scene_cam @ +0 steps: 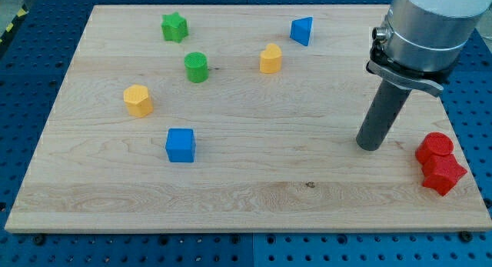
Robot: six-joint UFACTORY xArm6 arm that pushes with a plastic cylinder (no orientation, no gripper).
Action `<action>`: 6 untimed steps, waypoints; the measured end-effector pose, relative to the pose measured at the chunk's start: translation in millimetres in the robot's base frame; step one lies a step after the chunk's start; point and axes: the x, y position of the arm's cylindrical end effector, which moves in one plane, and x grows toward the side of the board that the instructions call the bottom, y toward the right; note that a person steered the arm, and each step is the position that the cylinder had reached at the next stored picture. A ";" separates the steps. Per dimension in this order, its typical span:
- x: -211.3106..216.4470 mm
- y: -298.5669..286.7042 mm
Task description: Move your arm towards the bottom center side
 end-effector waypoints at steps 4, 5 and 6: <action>40.1 -97.2; 46.9 -111.4; 49.7 -113.4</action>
